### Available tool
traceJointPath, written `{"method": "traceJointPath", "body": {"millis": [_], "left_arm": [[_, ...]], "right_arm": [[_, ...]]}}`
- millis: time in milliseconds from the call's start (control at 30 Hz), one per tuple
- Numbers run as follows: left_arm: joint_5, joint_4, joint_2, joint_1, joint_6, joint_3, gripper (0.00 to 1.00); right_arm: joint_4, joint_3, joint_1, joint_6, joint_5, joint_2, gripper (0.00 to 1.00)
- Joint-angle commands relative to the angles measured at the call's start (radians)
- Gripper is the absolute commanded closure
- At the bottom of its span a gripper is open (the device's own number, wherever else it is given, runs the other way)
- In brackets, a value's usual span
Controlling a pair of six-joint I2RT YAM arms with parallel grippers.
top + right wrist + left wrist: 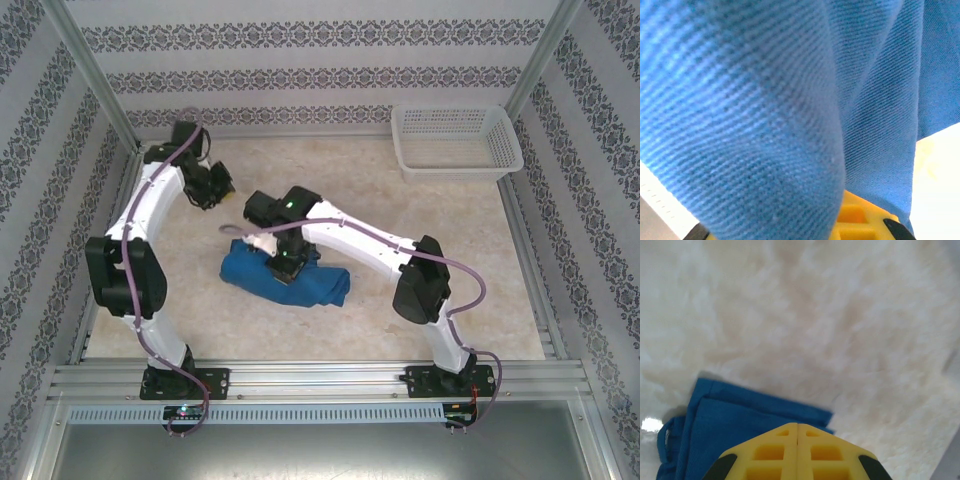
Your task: Roll up the long pants
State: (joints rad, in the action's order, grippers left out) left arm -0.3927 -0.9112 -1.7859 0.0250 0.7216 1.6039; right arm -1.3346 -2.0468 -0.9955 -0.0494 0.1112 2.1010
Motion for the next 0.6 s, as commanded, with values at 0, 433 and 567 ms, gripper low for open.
{"method": "traceJointPath", "body": {"millis": [0,433,567], "left_arm": [[-0.055,0.034,0.022,0.002,-0.013,-0.065,1.0],[-0.141,0.011,0.006,0.021,-0.068,-0.083,1.0],[-0.18,0.016,-0.007,0.039,-0.068,-0.087,1.0]], "right_arm": [[-0.039,0.025,-0.059,-0.065,-0.199,-0.035,1.0],[-0.046,-0.041,-0.136,-0.253,-0.072,-0.001,1.0],[-0.045,-0.098,-0.143,-0.313,0.044,0.025,1.0]]}}
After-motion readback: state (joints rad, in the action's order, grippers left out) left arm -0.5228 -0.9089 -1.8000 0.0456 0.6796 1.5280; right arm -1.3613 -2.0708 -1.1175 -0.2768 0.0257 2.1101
